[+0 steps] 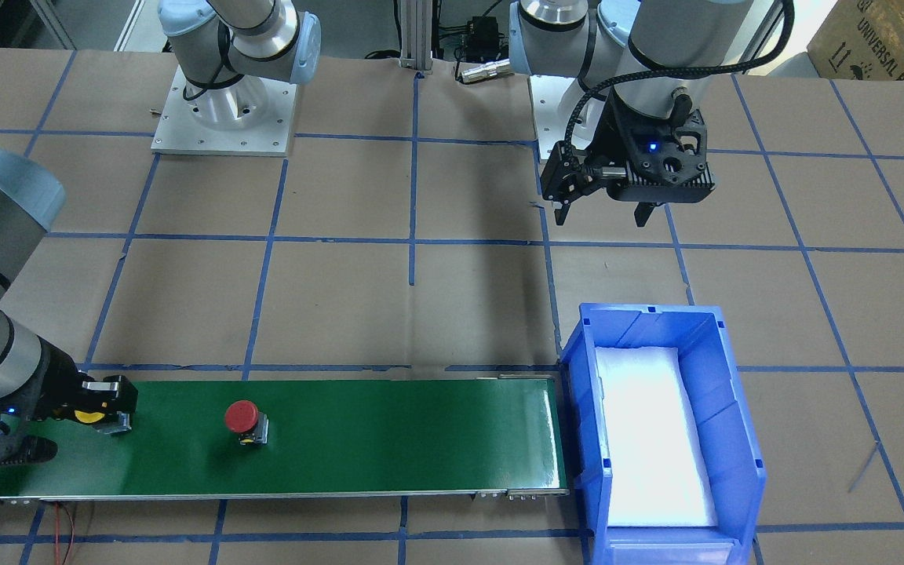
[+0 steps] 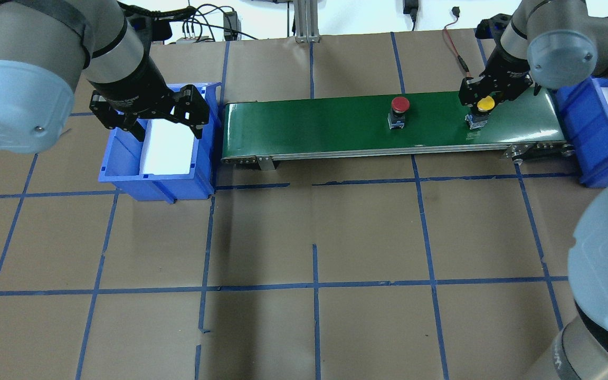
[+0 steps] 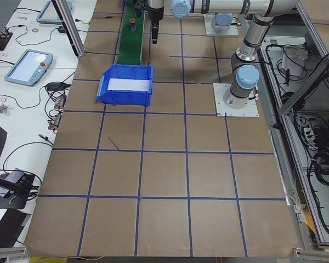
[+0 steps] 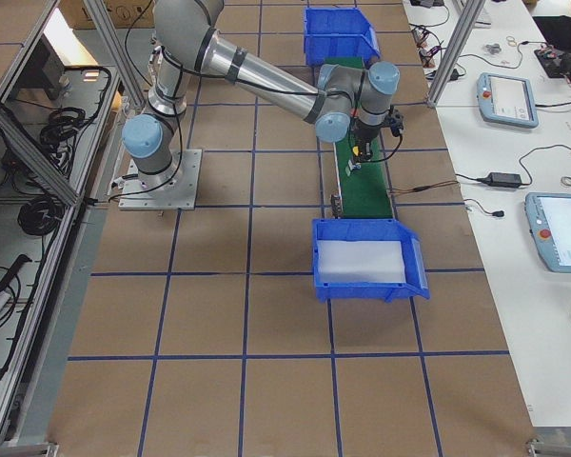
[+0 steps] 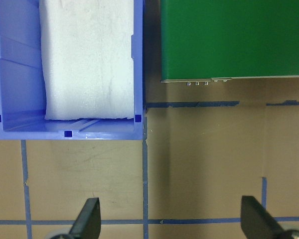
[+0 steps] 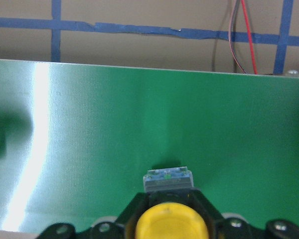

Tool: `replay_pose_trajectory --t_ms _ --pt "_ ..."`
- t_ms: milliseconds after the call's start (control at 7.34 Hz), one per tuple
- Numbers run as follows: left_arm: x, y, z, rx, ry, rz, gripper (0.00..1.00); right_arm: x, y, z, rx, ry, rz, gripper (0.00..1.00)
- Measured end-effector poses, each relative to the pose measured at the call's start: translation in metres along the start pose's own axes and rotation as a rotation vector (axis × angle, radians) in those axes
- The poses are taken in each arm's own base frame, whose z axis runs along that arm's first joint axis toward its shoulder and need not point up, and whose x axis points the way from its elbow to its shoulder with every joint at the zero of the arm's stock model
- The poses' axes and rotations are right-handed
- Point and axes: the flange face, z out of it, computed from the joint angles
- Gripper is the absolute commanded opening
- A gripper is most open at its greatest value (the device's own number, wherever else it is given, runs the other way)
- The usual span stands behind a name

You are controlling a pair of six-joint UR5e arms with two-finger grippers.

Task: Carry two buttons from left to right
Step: 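Lift the yellow button with the right gripper and carry it over the bin, then lower the yellow button into the foam-lined bin and open the right gripper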

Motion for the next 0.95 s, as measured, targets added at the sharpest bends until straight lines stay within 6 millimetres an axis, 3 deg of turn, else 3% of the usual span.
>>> replay_pose_trajectory --t_ms 272,409,681,953 --pt "0.0 0.0 0.0 0.0 -0.001 0.0 1.0 0.015 0.0 -0.021 0.025 0.037 -0.051 0.38" --pt "0.0 0.0 0.0 0.0 0.0 0.0 1.0 0.044 0.006 -0.041 0.048 0.066 -0.07 0.38" --pt "0.0 0.001 0.001 -0.004 0.0 0.0 1.0 0.136 0.037 -0.078 0.082 0.105 -0.076 0.38" --pt "0.001 0.001 0.003 -0.009 -0.001 0.001 1.0 0.23 0.079 -0.097 0.097 0.129 -0.006 0.38"
